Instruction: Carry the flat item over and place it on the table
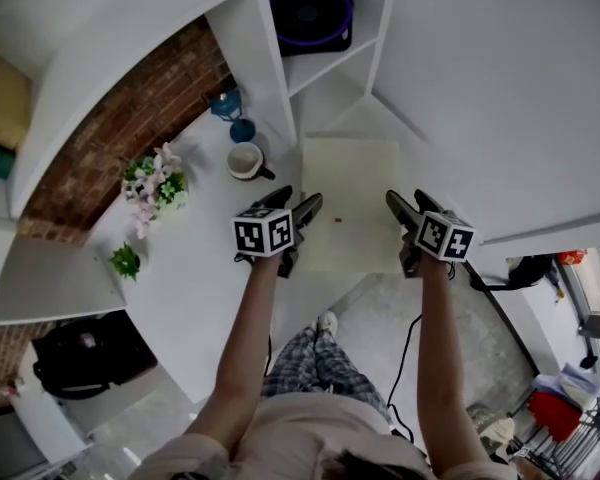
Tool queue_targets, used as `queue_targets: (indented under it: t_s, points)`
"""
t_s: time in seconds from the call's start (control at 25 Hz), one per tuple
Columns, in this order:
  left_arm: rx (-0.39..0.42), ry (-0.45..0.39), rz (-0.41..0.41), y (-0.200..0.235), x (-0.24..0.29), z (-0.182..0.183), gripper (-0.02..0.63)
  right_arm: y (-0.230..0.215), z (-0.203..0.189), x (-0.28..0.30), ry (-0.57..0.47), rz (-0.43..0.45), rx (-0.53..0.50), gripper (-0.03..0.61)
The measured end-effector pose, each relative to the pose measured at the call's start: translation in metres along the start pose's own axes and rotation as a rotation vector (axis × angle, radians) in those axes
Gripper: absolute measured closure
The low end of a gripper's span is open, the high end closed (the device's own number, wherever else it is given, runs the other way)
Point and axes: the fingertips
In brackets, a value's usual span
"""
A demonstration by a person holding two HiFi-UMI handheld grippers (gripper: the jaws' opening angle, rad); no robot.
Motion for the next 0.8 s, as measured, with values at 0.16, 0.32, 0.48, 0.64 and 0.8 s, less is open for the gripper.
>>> queue_targets:
  t_s: [0.16, 0.32, 0.48, 0.64, 0.8]
  points:
    - [0.106, -0.098, -0.012, -0.02, -0.029, 0.031, 0.294, 0.018, 0.026, -0.038, -0.152, 0.011, -0.103, 0.28]
    - [0.167, -0.192, -0.018, -0.042, -0.061, 0.052, 0.397, 0.04, 0.047, -0.08, -0.294, 0.01, -0.217, 0.355]
    - [0.231, -0.279, -0.016, -0.061, -0.09, 0.064, 0.473, 0.055, 0.059, -0.119, -0.409, 0.001, -0.259, 0.433]
    - [0.319, -0.347, -0.021, -0.084, -0.117, 0.071, 0.541, 0.062, 0.063, -0.153, -0.495, -0.025, -0.277, 0.496]
    - [0.361, -0.397, -0.046, -0.103, -0.135, 0.074, 0.568, 0.066, 0.065, -0.177, -0.554, -0.042, -0.271, 0.525]
Point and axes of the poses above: the fingertips, and each gripper's own axes: x forward along the fingers, y to its left, z out of its top, and after that the axes turned 7 degrees about -z, right-handed
